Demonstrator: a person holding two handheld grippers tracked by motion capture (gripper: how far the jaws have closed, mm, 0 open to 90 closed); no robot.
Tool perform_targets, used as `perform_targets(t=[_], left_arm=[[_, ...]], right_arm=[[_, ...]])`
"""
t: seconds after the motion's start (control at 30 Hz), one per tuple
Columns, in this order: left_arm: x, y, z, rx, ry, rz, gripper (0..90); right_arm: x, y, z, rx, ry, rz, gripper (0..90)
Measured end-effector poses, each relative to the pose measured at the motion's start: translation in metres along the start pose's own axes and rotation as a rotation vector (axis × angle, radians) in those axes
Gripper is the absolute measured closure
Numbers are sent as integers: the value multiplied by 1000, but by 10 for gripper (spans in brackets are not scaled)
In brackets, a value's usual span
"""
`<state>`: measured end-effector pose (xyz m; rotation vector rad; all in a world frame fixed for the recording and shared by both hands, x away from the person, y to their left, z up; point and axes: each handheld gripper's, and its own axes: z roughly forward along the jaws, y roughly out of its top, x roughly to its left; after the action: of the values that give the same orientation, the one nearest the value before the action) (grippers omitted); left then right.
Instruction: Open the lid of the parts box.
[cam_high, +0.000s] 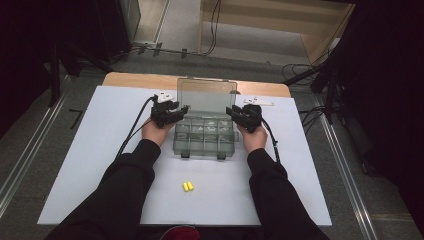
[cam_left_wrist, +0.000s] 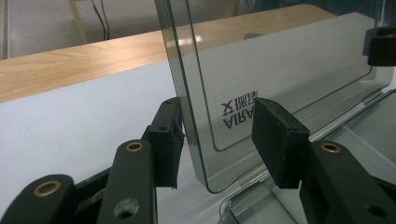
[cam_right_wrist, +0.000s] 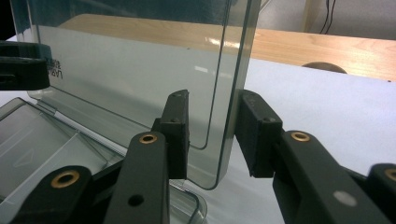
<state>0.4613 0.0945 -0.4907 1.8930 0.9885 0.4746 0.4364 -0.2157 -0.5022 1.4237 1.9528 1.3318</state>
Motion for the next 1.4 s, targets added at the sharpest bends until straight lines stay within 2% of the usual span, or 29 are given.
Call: perform_targets(t=[0.17,0.27,0.5,0.73,0.83,1.4], left_arm=[[1,-2,1,3,-9,-26,530],[1,-4,3,10,-3,-24,530],[0,-7,6,31,10,-19,520],[2,-8,7,42,-5,-48,520],[5,-9,8,43,-24,-79,518],[11,-11,10,45,-47,-118,471]], right_arm=[[-1,-1,2,6,3,4,623],[0,-3,3,17,-6,-5,607],[0,-5,5,41,-3,14,586],[-1,-7,7,56,0,24,568],[1,-9,9,80,-11,6,541],[0,-9,12,86,-2,62,506]])
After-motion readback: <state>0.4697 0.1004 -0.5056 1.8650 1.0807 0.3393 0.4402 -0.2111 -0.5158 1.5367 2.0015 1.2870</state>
